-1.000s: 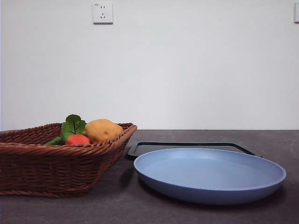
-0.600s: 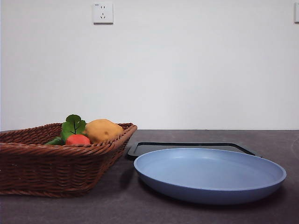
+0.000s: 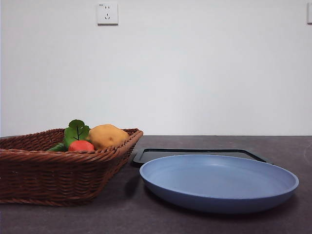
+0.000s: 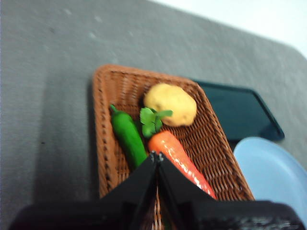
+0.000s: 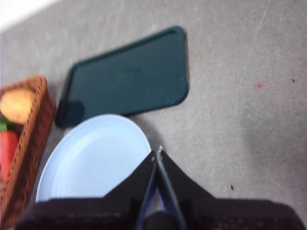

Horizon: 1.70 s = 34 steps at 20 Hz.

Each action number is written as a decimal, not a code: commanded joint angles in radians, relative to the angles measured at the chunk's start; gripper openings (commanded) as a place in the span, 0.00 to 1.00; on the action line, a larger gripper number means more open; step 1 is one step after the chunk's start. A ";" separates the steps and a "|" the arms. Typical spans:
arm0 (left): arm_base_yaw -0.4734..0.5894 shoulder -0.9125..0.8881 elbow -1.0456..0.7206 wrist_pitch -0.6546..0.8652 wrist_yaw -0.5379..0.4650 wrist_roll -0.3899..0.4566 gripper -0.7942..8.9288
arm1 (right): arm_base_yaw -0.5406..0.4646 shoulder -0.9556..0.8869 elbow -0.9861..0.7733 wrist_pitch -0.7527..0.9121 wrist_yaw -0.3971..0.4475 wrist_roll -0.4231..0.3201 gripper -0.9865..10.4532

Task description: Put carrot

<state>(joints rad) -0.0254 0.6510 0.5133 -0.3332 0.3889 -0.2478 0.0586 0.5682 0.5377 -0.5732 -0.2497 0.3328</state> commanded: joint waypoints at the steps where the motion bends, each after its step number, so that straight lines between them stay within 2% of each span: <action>1: -0.013 0.074 0.074 -0.053 0.037 0.090 0.09 | 0.002 0.093 0.081 -0.046 -0.055 -0.066 0.09; 5: -0.054 0.196 0.177 -0.156 0.069 0.126 0.09 | 0.002 0.248 0.145 -0.080 -0.137 -0.097 0.09; 9: -0.077 0.213 0.182 -0.144 0.143 0.125 0.09 | 0.003 0.343 0.145 -0.082 -0.145 -0.117 0.12; 10: -0.081 0.213 0.182 -0.144 0.143 0.125 0.11 | 0.004 0.362 0.145 -0.081 -0.145 -0.118 0.16; 12: -0.088 0.213 0.182 -0.143 0.143 0.113 0.25 | 0.011 0.402 0.145 -0.077 -0.140 -0.118 0.25; 14: -0.088 0.213 0.182 -0.139 0.144 0.088 0.34 | 0.026 0.448 0.144 -0.058 -0.141 -0.117 0.28; 27: -0.087 0.213 0.182 -0.139 0.166 0.084 0.35 | 0.161 0.853 0.144 0.187 -0.136 -0.068 0.27; 32: -0.088 0.213 0.182 -0.139 0.163 0.075 0.35 | 0.161 0.878 0.144 0.199 -0.133 -0.060 0.10; 34: -0.088 0.213 0.182 -0.134 0.164 0.018 0.35 | 0.161 0.874 0.144 0.197 -0.134 -0.060 0.09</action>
<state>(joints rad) -0.1081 0.8581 0.6834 -0.4828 0.5495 -0.1989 0.2157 1.4342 0.6712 -0.3813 -0.3836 0.2661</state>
